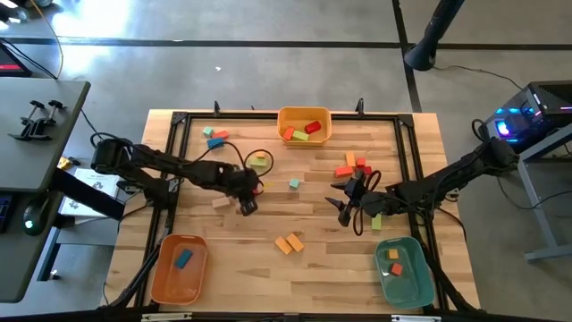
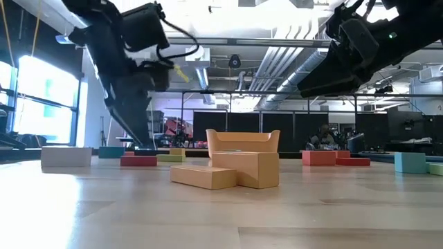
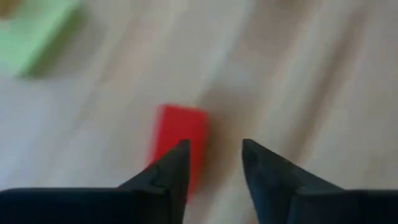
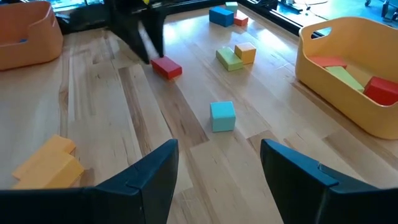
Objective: Sort blocks by size
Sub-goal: Put the left red narrow rectangular block into the orange bin
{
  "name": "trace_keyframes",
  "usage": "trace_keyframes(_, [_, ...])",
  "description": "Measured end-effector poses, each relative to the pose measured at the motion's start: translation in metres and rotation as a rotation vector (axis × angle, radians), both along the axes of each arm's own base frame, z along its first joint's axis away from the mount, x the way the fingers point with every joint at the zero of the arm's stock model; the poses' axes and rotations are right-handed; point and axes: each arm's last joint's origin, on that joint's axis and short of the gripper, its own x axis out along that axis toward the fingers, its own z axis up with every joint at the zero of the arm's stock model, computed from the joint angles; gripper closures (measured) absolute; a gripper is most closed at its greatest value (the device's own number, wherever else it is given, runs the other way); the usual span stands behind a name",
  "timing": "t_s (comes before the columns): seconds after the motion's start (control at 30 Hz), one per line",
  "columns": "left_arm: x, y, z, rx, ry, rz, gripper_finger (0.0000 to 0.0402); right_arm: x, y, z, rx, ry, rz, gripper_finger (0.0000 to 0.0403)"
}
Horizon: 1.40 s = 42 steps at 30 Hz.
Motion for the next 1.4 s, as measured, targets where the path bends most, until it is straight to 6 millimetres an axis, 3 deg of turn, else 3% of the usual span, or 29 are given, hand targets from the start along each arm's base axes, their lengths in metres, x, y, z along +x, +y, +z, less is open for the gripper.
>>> trace_keyframes(0.13, [-0.001,-0.002,-0.002,0.102,-0.045,0.029,0.0227,0.000,0.000,0.000,-0.001,0.001,0.000,0.0178])
trace_keyframes(0.33, [-0.009,-0.008,-0.020,0.228,-0.115,0.006,0.0218,0.000,0.000,0.000,0.000,0.001,0.000,0.0178])
trace_keyframes(0.7, [-0.035,-0.008,-0.053,0.219,-0.240,0.014,0.0218,0.000,0.000,0.000,0.003,-0.001,-0.002,0.0178])
trace_keyframes(1.1, [-0.040,-0.008,-0.059,0.222,-0.262,-0.002,0.0218,0.000,0.000,0.000,0.023,-0.012,-0.011,0.0178])
trace_keyframes(1.23, [-0.038,-0.008,-0.057,0.225,-0.290,0.009,0.0233,0.000,0.001,0.000,0.023,-0.012,-0.008,0.0178])
trace_keyframes(1.4, [-0.033,-0.008,-0.053,0.223,-0.353,0.017,0.0298,0.000,0.001,0.000,0.023,-0.012,-0.008,0.0178])
